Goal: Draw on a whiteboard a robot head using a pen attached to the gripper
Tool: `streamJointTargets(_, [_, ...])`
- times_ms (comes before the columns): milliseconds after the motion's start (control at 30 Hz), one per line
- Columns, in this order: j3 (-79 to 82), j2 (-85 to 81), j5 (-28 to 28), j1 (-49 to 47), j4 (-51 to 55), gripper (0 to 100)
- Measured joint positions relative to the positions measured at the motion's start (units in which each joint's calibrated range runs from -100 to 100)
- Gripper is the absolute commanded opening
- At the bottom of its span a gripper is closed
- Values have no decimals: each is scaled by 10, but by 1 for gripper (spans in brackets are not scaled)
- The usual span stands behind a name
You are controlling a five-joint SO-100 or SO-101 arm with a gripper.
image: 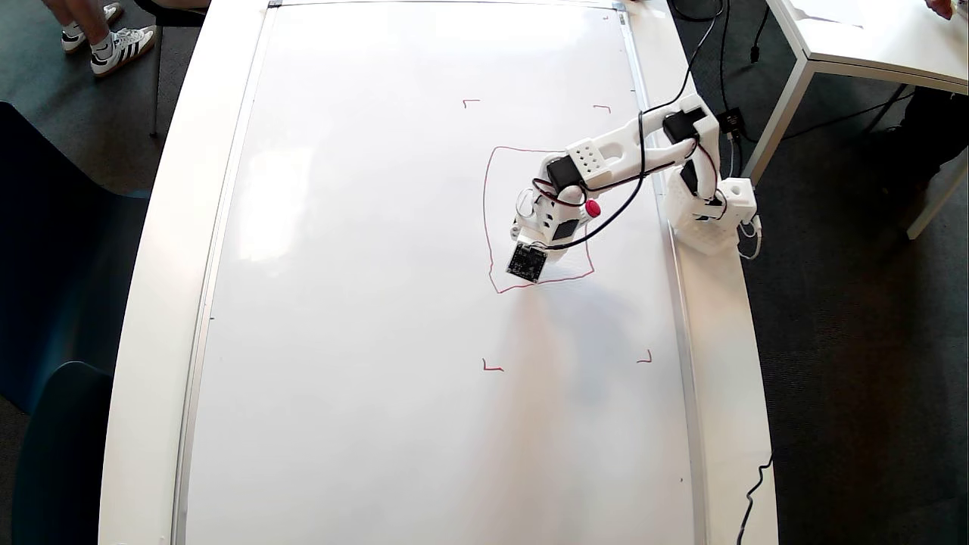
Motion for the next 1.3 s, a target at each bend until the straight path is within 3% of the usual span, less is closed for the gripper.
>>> streamJointTargets(467, [119,-80,-10,-3,-3,1])
streamJointTargets(1300, [122,-82,-10,37,-27,1])
